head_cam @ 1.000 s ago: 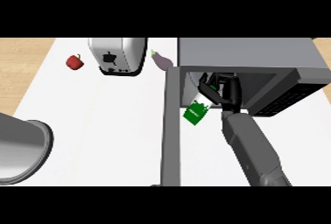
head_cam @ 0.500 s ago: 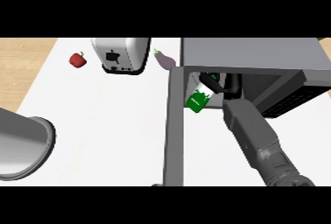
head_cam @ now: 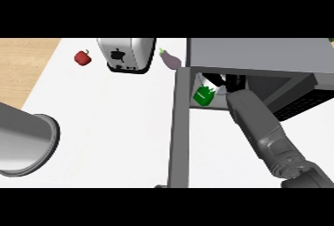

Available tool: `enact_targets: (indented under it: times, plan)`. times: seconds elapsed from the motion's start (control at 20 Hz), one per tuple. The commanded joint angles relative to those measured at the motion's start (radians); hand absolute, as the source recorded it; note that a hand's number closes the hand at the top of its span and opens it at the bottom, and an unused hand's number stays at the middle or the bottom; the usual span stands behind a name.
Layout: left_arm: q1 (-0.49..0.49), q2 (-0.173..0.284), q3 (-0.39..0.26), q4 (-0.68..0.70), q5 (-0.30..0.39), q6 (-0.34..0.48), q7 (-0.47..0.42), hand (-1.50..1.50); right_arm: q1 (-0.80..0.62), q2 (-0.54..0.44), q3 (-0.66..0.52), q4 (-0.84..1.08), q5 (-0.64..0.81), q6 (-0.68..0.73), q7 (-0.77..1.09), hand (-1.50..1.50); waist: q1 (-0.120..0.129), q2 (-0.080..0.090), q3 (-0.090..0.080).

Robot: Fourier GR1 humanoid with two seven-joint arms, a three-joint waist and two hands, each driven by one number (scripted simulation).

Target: Pick up the milk, place it into the microwave and close the microwave

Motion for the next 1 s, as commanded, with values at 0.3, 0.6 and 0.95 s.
enact_targets:
  times: [0.3, 0.6, 0.95]
  plan:
    - [-0.080, 0.022, 0.003, 0.077, -0.047, 0.020, -0.018, -1.50, -0.047, -0.053, -0.024, 0.078, 0.022, -0.171, 0.033, 1.50, 0.010, 0.019, -0.003]
    - [-0.064, 0.040, 0.008, 0.082, -0.043, -0.014, -0.021, -1.50, -0.055, -0.083, -0.057, 0.090, 0.005, -0.183, 0.056, 1.50, 0.021, 0.021, -0.002]
    - [-0.069, 0.010, -0.019, 0.043, -0.050, 0.014, 0.011, -1.50, -0.007, -0.139, -0.059, 0.121, 0.012, -0.135, 0.050, 1.50, 0.038, 0.035, 0.001]
